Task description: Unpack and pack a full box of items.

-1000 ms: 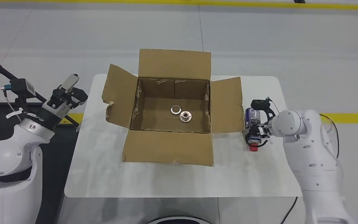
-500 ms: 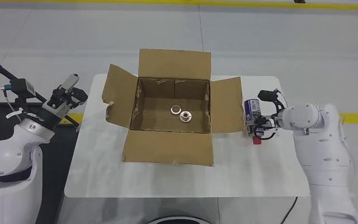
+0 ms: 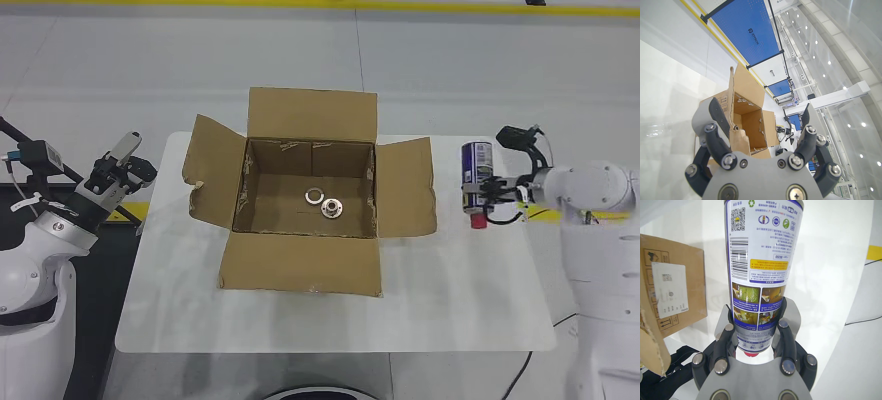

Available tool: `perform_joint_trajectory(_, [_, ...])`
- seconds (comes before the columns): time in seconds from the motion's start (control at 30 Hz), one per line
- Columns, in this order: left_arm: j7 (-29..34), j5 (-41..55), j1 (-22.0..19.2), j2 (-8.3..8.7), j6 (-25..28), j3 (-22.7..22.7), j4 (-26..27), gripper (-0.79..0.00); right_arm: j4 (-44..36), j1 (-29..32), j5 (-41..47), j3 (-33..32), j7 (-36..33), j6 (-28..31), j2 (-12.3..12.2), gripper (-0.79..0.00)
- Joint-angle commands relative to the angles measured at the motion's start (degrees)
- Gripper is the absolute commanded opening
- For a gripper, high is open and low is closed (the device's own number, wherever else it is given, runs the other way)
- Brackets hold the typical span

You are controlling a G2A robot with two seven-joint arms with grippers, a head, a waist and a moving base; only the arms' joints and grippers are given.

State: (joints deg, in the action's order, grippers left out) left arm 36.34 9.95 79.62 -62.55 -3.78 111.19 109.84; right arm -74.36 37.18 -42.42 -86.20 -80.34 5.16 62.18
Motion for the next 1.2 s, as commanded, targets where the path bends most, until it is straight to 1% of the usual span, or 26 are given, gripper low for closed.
perform_joint_trajectory(0.0, [0.00, 0.00, 0.00, 0.00, 0.00, 0.00, 0.00, 0.000, -1.00, -0.95, 1.32, -0.53, 0.46, 0.24, -0.15, -0.785])
perform_joint_trajectory(0.13, [0.00, 0.00, 0.00, 0.00, 0.00, 0.00, 0.00, 0.000, -4.13, -3.65, 4.95, -0.19, 1.19, 2.07, -0.28, -0.785])
perform_joint_trajectory(0.3, [0.00, 0.00, 0.00, 0.00, 0.00, 0.00, 0.00, 0.000, -9.00, -6.80, 10.41, 3.52, 4.45, 3.67, 0.26, -0.785])
perform_joint_trajectory(0.43, [0.00, 0.00, 0.00, 0.00, 0.00, 0.00, 0.00, 0.000, -11.74, -8.80, 15.07, 8.46, 7.12, 4.38, 1.08, -0.785])
perform_joint_trajectory(0.57, [0.00, 0.00, 0.00, 0.00, 0.00, 0.00, 0.00, 0.000, -13.06, -11.22, 18.38, 15.32, 9.13, 5.50, 2.23, -0.785])
perform_joint_trajectory(0.77, [0.00, 0.00, 0.00, 0.00, 0.00, 0.00, 0.00, 0.000, -10.97, -14.86, 22.00, 27.22, 12.49, 6.54, 4.70, -0.785])
perform_joint_trajectory(0.97, [0.00, 0.00, 0.00, 0.00, 0.00, 0.00, 0.00, 0.000, -8.16, -17.24, 21.50, 38.46, 16.60, 6.91, 7.63, -0.785])
perform_joint_trajectory(1.03, [0.00, 0.00, 0.00, 0.00, 0.00, 0.00, 0.00, 0.000, -6.66, -18.04, 20.59, 41.51, 18.34, 7.26, 8.61, -0.785])
perform_joint_trajectory(1.1, [0.00, 0.00, 0.00, 0.00, 0.00, 0.00, 0.00, 0.000, -4.70, -18.49, 21.55, 44.19, 20.19, 7.89, 9.71, -0.785])
perform_joint_trajectory(1.17, [0.00, 0.00, 0.00, 0.00, 0.00, 0.00, 0.00, 0.000, -2.71, -19.45, 19.65, 46.88, 22.13, 7.73, 10.78, -0.785])
